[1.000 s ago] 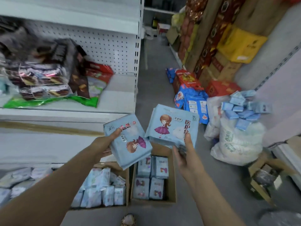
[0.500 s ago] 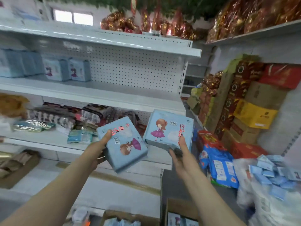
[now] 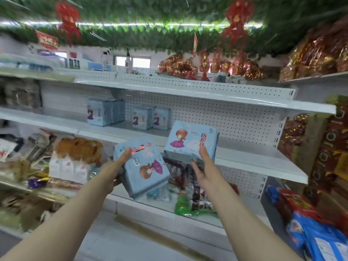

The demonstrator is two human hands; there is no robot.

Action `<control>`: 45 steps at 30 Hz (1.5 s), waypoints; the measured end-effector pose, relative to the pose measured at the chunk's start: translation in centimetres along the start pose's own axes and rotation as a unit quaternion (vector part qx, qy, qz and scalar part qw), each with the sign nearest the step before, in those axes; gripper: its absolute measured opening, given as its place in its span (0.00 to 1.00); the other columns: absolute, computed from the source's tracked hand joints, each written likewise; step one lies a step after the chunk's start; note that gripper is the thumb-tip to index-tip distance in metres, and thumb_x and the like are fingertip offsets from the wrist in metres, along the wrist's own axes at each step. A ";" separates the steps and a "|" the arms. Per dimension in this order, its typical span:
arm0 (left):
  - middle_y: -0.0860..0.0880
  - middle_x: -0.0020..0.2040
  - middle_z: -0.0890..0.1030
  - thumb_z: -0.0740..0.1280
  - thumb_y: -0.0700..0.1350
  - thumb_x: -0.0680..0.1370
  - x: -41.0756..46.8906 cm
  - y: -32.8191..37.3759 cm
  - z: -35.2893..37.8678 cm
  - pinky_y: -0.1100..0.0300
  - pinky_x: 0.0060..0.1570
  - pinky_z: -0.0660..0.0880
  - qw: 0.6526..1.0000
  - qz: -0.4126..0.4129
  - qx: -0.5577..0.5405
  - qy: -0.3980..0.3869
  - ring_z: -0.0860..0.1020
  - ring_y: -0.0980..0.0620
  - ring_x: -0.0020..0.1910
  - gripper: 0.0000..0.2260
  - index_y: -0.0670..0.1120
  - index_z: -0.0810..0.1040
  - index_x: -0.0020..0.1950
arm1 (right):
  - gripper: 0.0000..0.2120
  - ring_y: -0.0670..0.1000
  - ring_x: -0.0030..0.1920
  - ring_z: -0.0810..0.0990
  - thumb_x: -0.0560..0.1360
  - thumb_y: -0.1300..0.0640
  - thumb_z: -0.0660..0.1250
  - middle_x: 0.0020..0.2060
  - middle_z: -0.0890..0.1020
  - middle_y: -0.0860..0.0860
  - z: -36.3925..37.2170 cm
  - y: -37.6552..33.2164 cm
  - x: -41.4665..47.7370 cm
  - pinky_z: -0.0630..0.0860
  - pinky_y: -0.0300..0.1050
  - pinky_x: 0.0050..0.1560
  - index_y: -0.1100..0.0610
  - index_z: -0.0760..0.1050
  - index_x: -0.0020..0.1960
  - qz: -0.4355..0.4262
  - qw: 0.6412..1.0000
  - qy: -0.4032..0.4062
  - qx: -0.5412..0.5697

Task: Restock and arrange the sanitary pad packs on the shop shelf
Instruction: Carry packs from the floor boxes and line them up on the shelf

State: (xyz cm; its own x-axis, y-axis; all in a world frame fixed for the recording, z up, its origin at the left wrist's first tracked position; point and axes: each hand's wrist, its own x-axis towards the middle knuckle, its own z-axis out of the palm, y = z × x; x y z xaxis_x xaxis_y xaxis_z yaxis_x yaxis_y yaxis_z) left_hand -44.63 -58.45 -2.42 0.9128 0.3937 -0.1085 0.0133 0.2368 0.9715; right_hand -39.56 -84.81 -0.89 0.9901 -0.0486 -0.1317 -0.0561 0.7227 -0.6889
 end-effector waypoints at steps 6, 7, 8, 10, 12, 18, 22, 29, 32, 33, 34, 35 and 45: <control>0.46 0.44 0.82 0.72 0.59 0.73 5.7 2.2 -4.1 0.56 0.38 0.74 1.000 0.006 -0.011 -0.002 0.80 0.47 0.42 0.25 0.41 0.78 0.59 | 0.26 0.52 0.56 0.83 0.69 0.54 0.80 0.58 0.83 0.56 5.8 4.7 3.7 0.82 0.46 0.57 0.62 0.77 0.63 -0.003 0.999 0.004 -0.038; 0.46 0.44 0.82 0.73 0.58 0.74 6.7 2.5 -4.4 0.57 0.37 0.73 1.000 0.009 -0.017 -0.001 0.79 0.48 0.41 0.23 0.41 0.78 0.58 | 0.26 0.53 0.55 0.83 0.69 0.53 0.80 0.57 0.83 0.56 6.5 5.2 4.6 0.82 0.47 0.57 0.63 0.77 0.62 -0.005 0.999 0.004 -0.044; 0.46 0.44 0.82 0.73 0.58 0.74 7.4 3.0 -4.5 0.57 0.37 0.73 1.000 0.009 -0.021 -0.002 0.79 0.48 0.41 0.22 0.41 0.78 0.57 | 0.26 0.53 0.55 0.83 0.69 0.53 0.80 0.58 0.83 0.56 7.2 5.6 5.5 0.82 0.48 0.57 0.63 0.77 0.62 -0.009 0.999 0.006 -0.047; 0.46 0.46 0.82 0.73 0.59 0.73 9.2 3.8 -5.0 0.56 0.39 0.74 0.999 0.003 -0.031 -0.013 0.80 0.47 0.43 0.22 0.42 0.79 0.54 | 0.27 0.53 0.55 0.83 0.69 0.52 0.80 0.58 0.82 0.56 8.5 6.4 7.3 0.83 0.46 0.55 0.63 0.77 0.62 -0.016 0.998 0.010 -0.052; 0.44 0.49 0.85 0.75 0.62 0.68 11.6 4.4 -5.6 0.54 0.42 0.76 0.999 0.001 -0.038 -0.026 0.82 0.44 0.48 0.28 0.42 0.80 0.56 | 0.28 0.52 0.53 0.84 0.69 0.50 0.80 0.56 0.81 0.55 9.9 7.2 9.3 0.83 0.42 0.52 0.63 0.77 0.62 -0.021 0.998 0.014 -0.062; 0.44 0.49 0.87 0.77 0.68 0.57 19.7 7.7 -6.7 0.41 0.63 0.75 0.998 -0.019 -0.003 -0.057 0.83 0.39 0.53 0.38 0.43 0.83 0.57 | 0.28 0.51 0.48 0.85 0.68 0.48 0.81 0.55 0.82 0.57 14.6 9.7 16.1 0.83 0.44 0.53 0.63 0.77 0.61 -0.026 0.994 0.059 -0.092; 0.44 0.48 0.87 0.79 0.69 0.57 23.7 8.9 -7.1 0.41 0.60 0.77 0.998 0.000 0.014 -0.055 0.84 0.39 0.52 0.40 0.43 0.82 0.58 | 0.28 0.49 0.43 0.85 0.68 0.47 0.80 0.55 0.83 0.55 16.6 11.5 19.4 0.83 0.42 0.50 0.62 0.78 0.60 -0.018 0.990 0.080 -0.114; 0.45 0.45 0.87 0.75 0.62 0.69 27.4 10.2 -6.7 0.53 0.45 0.79 0.998 0.001 0.019 -0.057 0.83 0.45 0.47 0.25 0.43 0.82 0.54 | 0.27 0.49 0.43 0.83 0.69 0.45 0.79 0.55 0.76 0.52 18.0 13.7 22.8 0.82 0.45 0.56 0.60 0.75 0.59 -0.018 0.983 0.112 -0.145; 0.47 0.42 0.87 0.76 0.64 0.67 29.3 10.5 -7.3 0.49 0.54 0.78 0.997 0.001 0.040 -0.067 0.83 0.45 0.49 0.25 0.45 0.83 0.51 | 0.26 0.48 0.41 0.82 0.70 0.43 0.78 0.51 0.76 0.50 17.9 14.1 23.9 0.81 0.44 0.55 0.60 0.74 0.57 -0.026 0.978 0.131 -0.161; 0.48 0.41 0.87 0.76 0.64 0.67 30.1 10.6 -7.5 0.49 0.54 0.78 0.996 0.000 0.047 -0.073 0.83 0.45 0.49 0.25 0.45 0.83 0.51 | 0.26 0.48 0.41 0.82 0.71 0.42 0.77 0.49 0.77 0.49 17.9 14.3 24.2 0.81 0.43 0.52 0.60 0.75 0.56 -0.032 0.976 0.135 -0.170; 0.48 0.40 0.87 0.76 0.64 0.67 30.9 10.8 -7.7 0.50 0.53 0.78 0.995 0.002 0.052 -0.080 0.83 0.45 0.49 0.25 0.45 0.83 0.50 | 0.25 0.49 0.40 0.82 0.71 0.41 0.77 0.46 0.77 0.49 17.9 14.4 24.5 0.81 0.43 0.50 0.60 0.75 0.53 -0.039 0.972 0.140 -0.185; 0.48 0.41 0.87 0.75 0.64 0.68 31.8 10.9 -7.8 0.51 0.51 0.77 0.994 0.005 0.059 -0.086 0.83 0.45 0.49 0.24 0.45 0.82 0.50 | 0.24 0.50 0.39 0.83 0.71 0.39 0.76 0.45 0.78 0.50 17.9 14.6 24.8 0.82 0.45 0.50 0.60 0.76 0.49 -0.050 0.966 0.152 -0.204; 0.48 0.47 0.87 0.72 0.64 0.70 39.9 13.1 -8.2 0.57 0.41 0.75 0.973 -0.002 0.075 -0.217 0.82 0.50 0.47 0.25 0.46 0.83 0.55 | 0.47 0.62 0.53 0.78 0.71 0.20 0.52 0.61 0.77 0.63 18.7 15.8 25.4 0.75 0.51 0.50 0.61 0.78 0.63 -0.123 0.783 0.343 -0.504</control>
State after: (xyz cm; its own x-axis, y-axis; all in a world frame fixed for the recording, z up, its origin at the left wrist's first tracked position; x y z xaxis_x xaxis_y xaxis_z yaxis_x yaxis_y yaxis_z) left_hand -11.40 -32.37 4.26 0.9986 -0.0263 -0.0451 0.0473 0.0929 0.9945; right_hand -12.89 -61.71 -1.79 0.7043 -0.7096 -0.0208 -0.2899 -0.2607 -0.9209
